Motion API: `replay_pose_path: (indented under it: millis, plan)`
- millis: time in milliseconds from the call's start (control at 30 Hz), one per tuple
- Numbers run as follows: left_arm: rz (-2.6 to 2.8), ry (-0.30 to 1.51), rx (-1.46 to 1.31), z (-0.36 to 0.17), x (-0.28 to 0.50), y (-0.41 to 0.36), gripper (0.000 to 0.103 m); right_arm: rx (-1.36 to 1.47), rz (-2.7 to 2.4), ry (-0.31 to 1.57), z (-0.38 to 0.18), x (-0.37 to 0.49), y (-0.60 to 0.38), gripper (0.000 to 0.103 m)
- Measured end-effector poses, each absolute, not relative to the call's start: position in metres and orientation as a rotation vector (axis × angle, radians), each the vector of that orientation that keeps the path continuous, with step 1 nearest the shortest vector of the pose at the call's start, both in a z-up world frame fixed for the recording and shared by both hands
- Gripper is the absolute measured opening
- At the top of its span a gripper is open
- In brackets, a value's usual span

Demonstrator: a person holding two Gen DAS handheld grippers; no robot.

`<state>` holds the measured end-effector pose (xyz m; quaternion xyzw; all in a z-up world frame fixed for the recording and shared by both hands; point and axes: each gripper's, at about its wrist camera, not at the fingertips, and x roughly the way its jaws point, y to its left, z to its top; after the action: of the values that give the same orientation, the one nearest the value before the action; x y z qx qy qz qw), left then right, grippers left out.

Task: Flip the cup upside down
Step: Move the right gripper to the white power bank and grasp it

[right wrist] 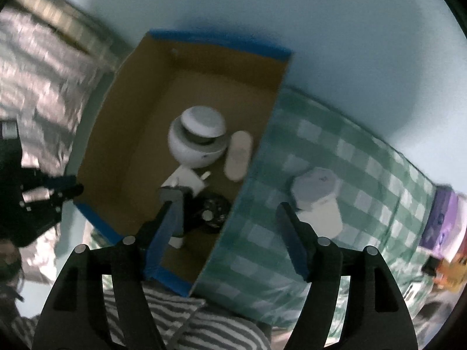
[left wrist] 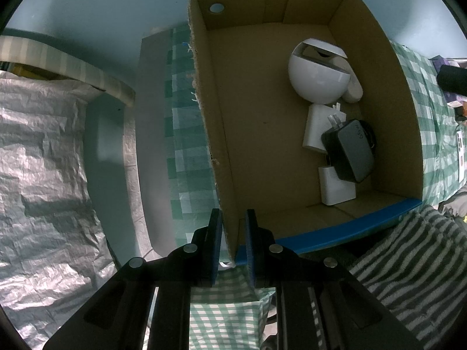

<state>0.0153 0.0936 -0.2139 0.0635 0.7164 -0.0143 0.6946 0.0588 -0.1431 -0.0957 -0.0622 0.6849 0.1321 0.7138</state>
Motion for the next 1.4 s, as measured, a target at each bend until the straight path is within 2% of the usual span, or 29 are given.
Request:
replay_pose_path:
  millis: [167, 567, 1000, 1400]
  plan:
    - [-0.033, 1.599, 0.146, -0.213, 0.015, 0.094, 0.014, -0.066, 0.179, 1.506, -0.09, 0.069, -0.181, 0.077]
    - [-0.034, 1.6, 0.142, -0.213, 0.014, 0.095, 0.014, 0.051, 0.008, 1.617, -0.138, 0.068, -0.238, 0.078]
    - [-0.031, 1.601, 0.138, -0.213, 0.014, 0.093, 0.014, 0.233, -0.182, 1.701, -0.202, 0.062, -0.264, 0.08]
    - [-0.033, 1.602, 0.129, -0.212, 0.014, 0.095, 0.014, 0.205, -0.263, 1.761, -0.243, 0.063, -0.258, 0.082]
